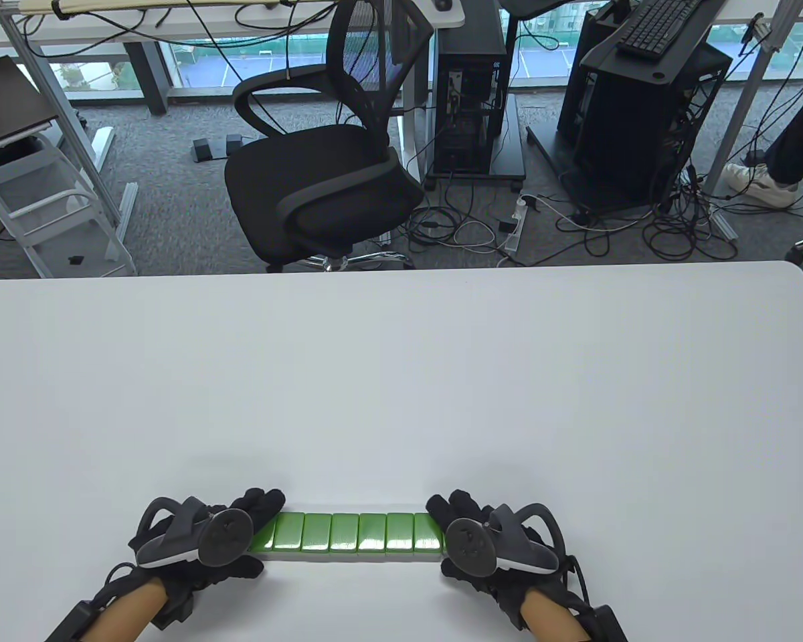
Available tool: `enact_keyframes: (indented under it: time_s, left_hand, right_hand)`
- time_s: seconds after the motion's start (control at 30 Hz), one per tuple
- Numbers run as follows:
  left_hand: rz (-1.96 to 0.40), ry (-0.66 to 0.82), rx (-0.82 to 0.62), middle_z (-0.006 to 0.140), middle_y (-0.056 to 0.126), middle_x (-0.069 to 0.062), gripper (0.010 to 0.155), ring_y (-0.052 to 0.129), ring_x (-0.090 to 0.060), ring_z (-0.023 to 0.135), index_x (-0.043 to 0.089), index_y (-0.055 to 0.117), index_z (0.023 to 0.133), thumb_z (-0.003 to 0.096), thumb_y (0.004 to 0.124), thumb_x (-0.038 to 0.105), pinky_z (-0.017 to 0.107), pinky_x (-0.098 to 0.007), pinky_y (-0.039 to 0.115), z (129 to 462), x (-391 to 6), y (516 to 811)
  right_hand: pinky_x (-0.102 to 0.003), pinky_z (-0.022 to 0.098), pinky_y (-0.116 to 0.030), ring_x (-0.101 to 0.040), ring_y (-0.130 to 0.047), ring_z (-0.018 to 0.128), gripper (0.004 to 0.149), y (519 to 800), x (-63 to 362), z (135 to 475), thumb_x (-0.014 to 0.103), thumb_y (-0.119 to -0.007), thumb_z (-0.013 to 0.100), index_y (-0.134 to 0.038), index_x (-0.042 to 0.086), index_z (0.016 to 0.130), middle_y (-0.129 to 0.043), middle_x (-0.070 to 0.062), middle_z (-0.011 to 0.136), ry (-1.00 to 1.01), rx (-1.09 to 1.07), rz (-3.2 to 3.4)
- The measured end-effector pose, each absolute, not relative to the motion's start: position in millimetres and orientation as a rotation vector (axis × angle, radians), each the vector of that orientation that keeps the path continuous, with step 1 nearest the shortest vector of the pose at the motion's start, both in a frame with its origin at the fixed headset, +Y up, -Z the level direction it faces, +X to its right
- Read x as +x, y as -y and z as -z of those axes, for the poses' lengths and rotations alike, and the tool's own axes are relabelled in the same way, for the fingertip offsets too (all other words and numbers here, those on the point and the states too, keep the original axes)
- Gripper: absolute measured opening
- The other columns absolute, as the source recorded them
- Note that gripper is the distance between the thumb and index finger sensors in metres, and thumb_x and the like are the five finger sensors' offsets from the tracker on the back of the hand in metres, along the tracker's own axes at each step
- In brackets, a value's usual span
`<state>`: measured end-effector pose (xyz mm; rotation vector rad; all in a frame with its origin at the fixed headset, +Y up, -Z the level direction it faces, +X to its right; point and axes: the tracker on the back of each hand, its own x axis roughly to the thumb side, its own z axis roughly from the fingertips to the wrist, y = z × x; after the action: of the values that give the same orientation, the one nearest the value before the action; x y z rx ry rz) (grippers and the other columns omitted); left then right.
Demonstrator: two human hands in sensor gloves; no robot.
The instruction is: Flip mahjong tiles upright in a row
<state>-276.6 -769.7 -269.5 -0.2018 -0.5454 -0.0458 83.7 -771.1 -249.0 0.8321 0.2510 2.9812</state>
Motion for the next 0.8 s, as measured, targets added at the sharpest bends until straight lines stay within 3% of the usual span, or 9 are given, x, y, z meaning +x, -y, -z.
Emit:
enact_keyframes:
  time_s: [0.23, 0.5, 0.6, 0.67, 0.8]
  left_hand:
    - [-0.052, 0.595, -0.271, 0.108, 0.060, -0.001, 0.087, 0.098, -0.009, 0.038, 0.037, 0.042, 0.104, 0.0306, 0.085, 0.056, 0.028, -0.023, 0.089, 278, -272, 777]
    - [-0.050, 0.607, -0.359, 0.113, 0.048, 0.017, 0.083, 0.091, -0.006, 0.037, 0.046, 0.030, 0.104, 0.0404, 0.081, 0.064, 0.028, -0.021, 0.084, 285, -266, 786]
    - [-0.116, 0.604, -0.375, 0.113, 0.051, 0.017, 0.081, 0.091, -0.007, 0.037, 0.046, 0.034, 0.103, 0.0411, 0.084, 0.063, 0.027, -0.020, 0.084, 288, -268, 787]
    - [-0.184, 0.604, -0.392, 0.112, 0.055, 0.016, 0.081, 0.092, -0.008, 0.035, 0.046, 0.039, 0.103, 0.0397, 0.086, 0.063, 0.024, -0.020, 0.085, 292, -271, 787]
    - [-0.458, 0.552, -0.545, 0.108, 0.061, 0.018, 0.076, 0.092, -0.005, 0.028, 0.047, 0.051, 0.099, 0.0351, 0.087, 0.064, 0.019, -0.017, 0.084, 313, -282, 795]
  right_hand:
    - [-0.011, 0.028, -0.084, -0.033, -0.080, 0.042, 0.076, 771, 82, 250, 0.041, -0.077, 0.045, -0.033, 0.021, 0.105, -0.051, -0.024, 0.104, -0.289, 0.809, -2.926]
    - [-0.006, 0.031, -0.078, -0.031, -0.073, 0.046, 0.070, 778, 91, 260, 0.042, -0.078, 0.052, -0.032, 0.031, 0.105, -0.036, -0.003, 0.114, -0.461, 0.785, -2.774]
    - [-0.009, 0.028, -0.078, -0.032, -0.074, 0.044, 0.068, 784, 99, 268, 0.038, -0.086, 0.052, -0.041, 0.029, 0.104, -0.042, -0.007, 0.114, -0.527, 0.729, -2.531]
    - [-0.007, 0.025, -0.080, -0.029, -0.077, 0.042, 0.069, 782, 102, 270, 0.042, -0.088, 0.049, -0.045, 0.032, 0.102, -0.048, -0.005, 0.113, -0.513, 0.700, -2.541]
    - [-0.004, 0.021, -0.079, -0.027, -0.080, 0.040, 0.064, 788, 119, 295, 0.045, -0.091, 0.045, -0.056, 0.034, 0.097, -0.057, -0.003, 0.110, -0.709, 0.542, -2.250]
